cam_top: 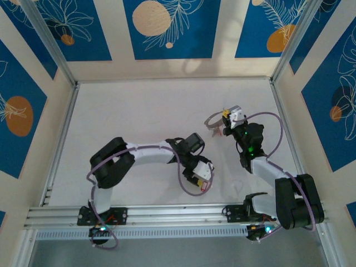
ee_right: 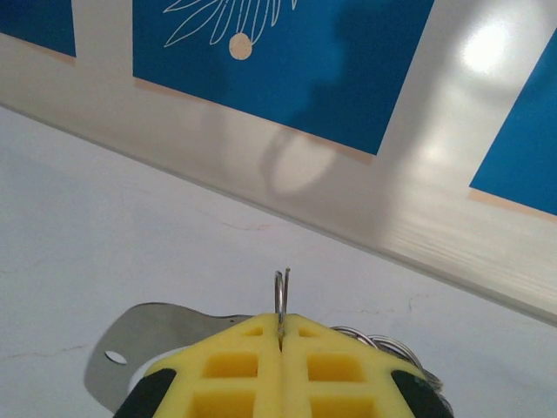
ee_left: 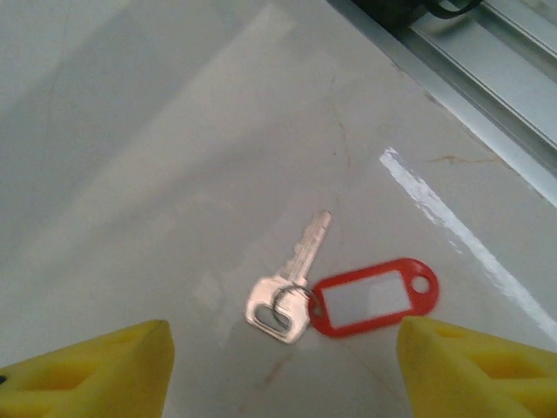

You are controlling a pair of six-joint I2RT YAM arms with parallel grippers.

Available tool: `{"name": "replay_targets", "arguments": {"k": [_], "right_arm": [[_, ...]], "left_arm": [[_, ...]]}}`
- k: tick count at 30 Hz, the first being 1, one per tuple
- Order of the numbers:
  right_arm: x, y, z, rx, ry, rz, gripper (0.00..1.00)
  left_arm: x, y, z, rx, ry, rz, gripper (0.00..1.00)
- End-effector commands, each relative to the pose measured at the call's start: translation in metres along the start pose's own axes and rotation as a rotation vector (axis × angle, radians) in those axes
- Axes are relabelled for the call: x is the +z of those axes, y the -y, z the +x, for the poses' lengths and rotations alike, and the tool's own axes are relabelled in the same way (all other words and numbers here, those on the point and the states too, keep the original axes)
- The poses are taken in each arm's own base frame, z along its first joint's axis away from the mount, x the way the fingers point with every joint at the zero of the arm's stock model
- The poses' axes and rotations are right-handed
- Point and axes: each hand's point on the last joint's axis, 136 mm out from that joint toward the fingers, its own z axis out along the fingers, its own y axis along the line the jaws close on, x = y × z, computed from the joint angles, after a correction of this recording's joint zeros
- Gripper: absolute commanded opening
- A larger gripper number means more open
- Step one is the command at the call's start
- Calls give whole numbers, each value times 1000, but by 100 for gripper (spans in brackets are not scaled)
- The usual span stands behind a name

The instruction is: Put the keys on the keyring

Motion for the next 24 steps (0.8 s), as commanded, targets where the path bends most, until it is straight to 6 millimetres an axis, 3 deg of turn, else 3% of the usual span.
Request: {"name": "replay_targets", "arguments": {"k": [1,13,24], "right_arm": [[-7,8,-13,15,53,35,0],[-10,10,-16,27,62,40,0],[-12,11,-20,27,74,35,0]], "left_arm": [[6,16,-10,44,44,122,66],[28,17,-4,97,10,175,62],[40,20,38,129,-185,186,35]]}}
